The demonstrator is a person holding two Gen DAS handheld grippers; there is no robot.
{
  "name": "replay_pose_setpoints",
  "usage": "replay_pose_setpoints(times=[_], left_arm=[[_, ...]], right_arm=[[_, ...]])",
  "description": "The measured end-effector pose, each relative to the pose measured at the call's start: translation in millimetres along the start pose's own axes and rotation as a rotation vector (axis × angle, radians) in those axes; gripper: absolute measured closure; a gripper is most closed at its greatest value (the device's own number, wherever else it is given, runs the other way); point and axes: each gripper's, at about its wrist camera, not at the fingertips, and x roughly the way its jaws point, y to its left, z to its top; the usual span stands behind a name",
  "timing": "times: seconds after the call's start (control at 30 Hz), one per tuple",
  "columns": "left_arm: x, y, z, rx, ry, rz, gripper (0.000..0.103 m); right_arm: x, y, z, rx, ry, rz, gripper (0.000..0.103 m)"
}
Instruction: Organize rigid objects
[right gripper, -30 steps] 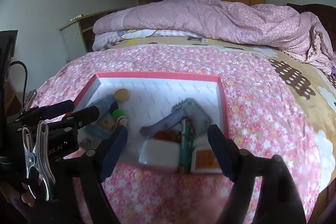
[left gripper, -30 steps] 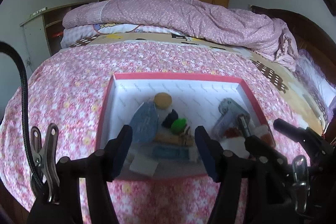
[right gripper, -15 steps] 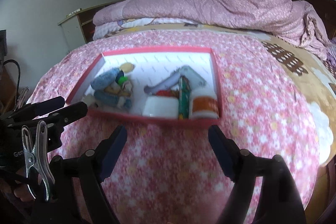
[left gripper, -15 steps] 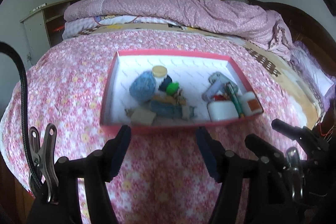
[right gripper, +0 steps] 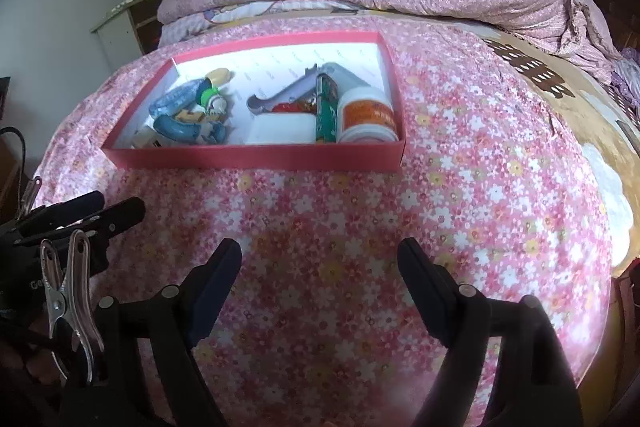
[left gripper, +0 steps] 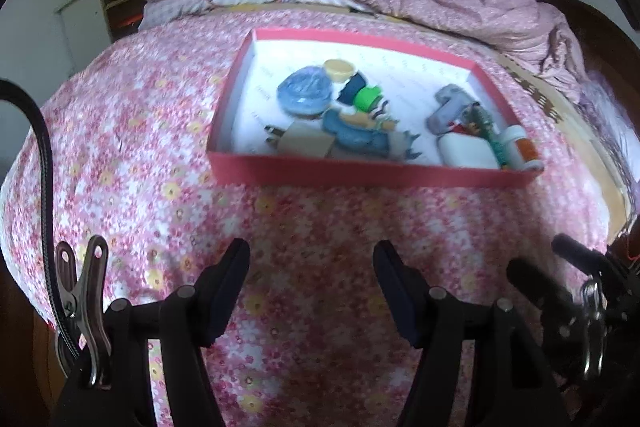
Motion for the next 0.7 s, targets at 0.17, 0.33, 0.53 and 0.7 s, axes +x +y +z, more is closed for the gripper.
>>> replay_pose_setpoints(times=[0.17, 0.33, 0.53, 0.7], left_arm=[[12, 6, -4, -0.032, 0.031, 0.004, 0.032], [15, 2, -5, -0.017, 0.029, 0.0, 0.023], [17, -6, -8, 0.017, 0.026, 0.022, 0.017], [18, -9, -8, 0.019, 0.02, 0.035, 0.013]], right_arm=[[14, 1, -7, 0.003, 0.052, -0.026, 0.018], [15, 5, -11, -0.026, 0.036, -0.068, 0.016], [18, 6, -13, -0.032, 0.024, -0.072, 0.008], [19, 5, -13, -0.02, 0.012, -0.074, 0.005]])
